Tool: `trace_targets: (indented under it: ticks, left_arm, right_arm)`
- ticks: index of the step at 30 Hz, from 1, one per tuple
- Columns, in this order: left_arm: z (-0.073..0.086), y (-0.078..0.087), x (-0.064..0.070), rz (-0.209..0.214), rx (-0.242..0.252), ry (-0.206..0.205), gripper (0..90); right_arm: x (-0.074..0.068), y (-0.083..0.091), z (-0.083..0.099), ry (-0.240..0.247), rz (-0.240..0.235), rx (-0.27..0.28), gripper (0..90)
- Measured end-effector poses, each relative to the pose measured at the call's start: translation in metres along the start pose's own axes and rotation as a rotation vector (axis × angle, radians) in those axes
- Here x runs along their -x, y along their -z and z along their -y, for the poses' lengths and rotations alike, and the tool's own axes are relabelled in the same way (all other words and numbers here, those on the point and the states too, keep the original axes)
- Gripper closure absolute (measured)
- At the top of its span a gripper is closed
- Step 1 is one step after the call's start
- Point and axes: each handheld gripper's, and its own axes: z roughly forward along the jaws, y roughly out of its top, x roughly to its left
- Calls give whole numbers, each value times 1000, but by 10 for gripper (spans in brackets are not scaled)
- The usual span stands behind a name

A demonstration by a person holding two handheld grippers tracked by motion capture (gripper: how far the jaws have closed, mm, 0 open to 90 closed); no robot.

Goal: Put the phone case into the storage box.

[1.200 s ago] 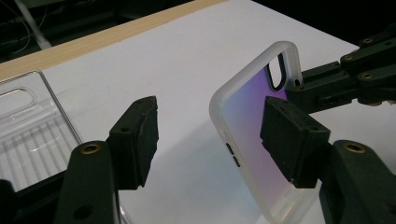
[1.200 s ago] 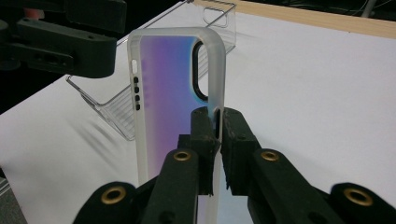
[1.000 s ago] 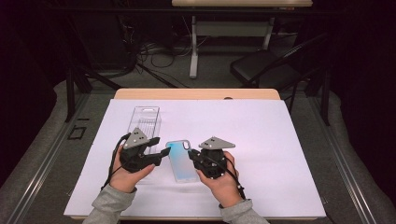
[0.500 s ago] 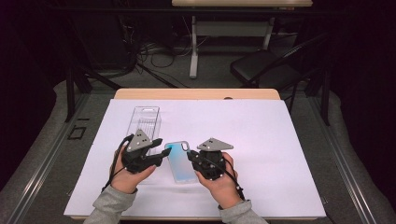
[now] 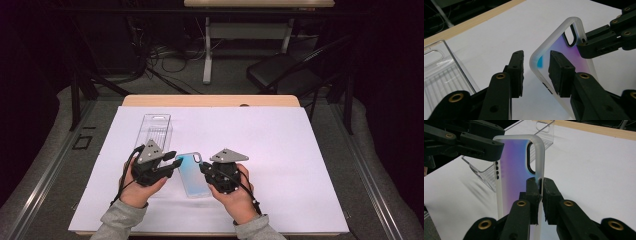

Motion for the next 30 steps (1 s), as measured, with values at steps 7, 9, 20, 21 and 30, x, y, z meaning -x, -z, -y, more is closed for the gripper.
trace_targets:
  ticks: [7, 9, 20, 21, 30]
  left_arm:
    - [0, 0, 1, 1, -6, 7, 672]
    - [0, 0, 1, -1, -8, 6, 677]
    - [0, 0, 2, -2, -24, 3, 730]
    - [0, 0, 2, -2, -24, 3, 731]
    - [0, 1, 1, -6, -30, 5, 755]
  right_arm:
    - [-1, 0, 0, 6, 0, -3, 842]
    - [-1, 0, 0, 5, -1, -4, 842]
    - [-1, -1, 1, 6, -5, -7, 842]
    - [-1, -1, 1, 6, -5, -7, 842]
    - [-2, -1, 1, 2, -6, -11, 842]
